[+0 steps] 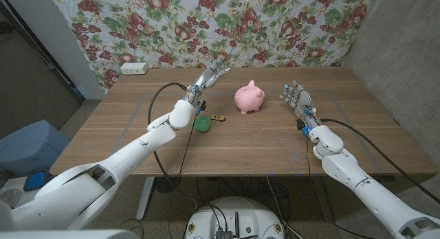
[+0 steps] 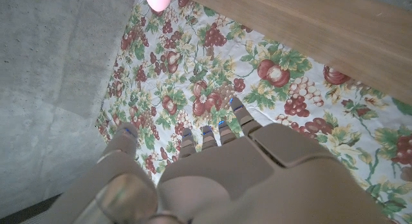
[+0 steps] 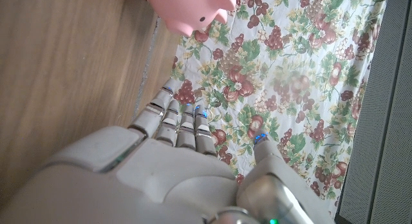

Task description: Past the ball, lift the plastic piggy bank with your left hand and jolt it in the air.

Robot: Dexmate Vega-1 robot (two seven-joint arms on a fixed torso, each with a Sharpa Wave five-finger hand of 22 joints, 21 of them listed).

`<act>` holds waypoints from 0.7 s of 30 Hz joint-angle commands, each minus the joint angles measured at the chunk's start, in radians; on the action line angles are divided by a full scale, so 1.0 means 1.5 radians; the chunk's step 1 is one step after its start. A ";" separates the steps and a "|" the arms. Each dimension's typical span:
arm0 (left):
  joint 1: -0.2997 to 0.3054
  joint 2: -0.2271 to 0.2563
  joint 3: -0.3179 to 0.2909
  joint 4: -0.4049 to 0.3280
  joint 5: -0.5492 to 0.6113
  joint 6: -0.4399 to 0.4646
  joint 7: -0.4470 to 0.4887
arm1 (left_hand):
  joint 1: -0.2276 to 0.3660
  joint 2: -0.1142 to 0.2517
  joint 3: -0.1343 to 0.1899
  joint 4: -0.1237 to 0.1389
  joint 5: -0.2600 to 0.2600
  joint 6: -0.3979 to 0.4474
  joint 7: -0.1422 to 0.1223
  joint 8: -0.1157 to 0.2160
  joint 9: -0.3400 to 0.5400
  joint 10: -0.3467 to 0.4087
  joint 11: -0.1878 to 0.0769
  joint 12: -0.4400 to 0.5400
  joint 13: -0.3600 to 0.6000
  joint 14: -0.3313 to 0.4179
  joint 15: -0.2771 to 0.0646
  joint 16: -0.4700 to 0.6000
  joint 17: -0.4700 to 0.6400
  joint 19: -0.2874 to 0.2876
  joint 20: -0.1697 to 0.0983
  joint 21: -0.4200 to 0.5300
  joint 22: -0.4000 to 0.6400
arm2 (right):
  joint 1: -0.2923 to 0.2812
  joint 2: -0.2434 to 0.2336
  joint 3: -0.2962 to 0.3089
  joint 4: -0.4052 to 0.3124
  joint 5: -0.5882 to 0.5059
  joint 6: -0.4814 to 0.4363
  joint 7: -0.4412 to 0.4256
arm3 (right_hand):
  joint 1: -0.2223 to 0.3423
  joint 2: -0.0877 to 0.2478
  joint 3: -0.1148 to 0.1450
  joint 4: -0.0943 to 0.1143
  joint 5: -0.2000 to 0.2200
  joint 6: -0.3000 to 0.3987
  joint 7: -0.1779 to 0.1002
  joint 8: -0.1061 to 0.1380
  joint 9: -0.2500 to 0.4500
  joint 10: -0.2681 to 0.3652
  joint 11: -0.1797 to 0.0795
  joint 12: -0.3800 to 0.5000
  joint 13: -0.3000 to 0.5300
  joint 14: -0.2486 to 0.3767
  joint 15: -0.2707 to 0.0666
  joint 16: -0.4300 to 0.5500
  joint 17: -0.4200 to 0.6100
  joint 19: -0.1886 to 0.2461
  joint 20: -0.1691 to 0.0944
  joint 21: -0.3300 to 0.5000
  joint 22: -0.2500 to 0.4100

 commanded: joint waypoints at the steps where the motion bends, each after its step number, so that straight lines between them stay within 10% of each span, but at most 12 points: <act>1: 0.026 -0.003 -0.041 -0.004 -0.127 -0.011 -0.081 | -0.006 0.022 0.009 0.009 0.006 -0.004 0.011 -0.005 0.001 -0.013 0.000 -0.005 0.000 -0.018 -0.001 -0.003 0.001 -0.010 -0.006 -0.008 0.001 | 0.003 -0.001 -0.002 -0.010 -0.016 0.014 -0.002 | -0.008 -0.003 -0.005 -0.001 0.000 -0.001 0.003 0.000 0.002 0.004 0.001 0.003 0.002 0.003 0.000 0.000 0.000 0.006 0.001 -0.002 0.001; 21: 0.056 0.010 -0.084 -0.007 -0.269 -0.005 -0.187 | -0.023 0.068 0.081 0.077 0.021 -0.012 0.069 -0.008 0.001 -0.029 0.015 -0.006 -0.002 -0.034 0.008 0.002 0.000 -0.032 -0.024 -0.039 0.000 | 0.006 0.002 -0.012 -0.048 -0.078 0.023 -0.051 | -0.010 -0.009 -0.009 -0.004 -0.001 -0.002 0.004 0.000 0.001 0.003 -0.002 0.002 0.002 0.002 -0.002 -0.002 -0.002 0.005 -0.001 -0.003 0.001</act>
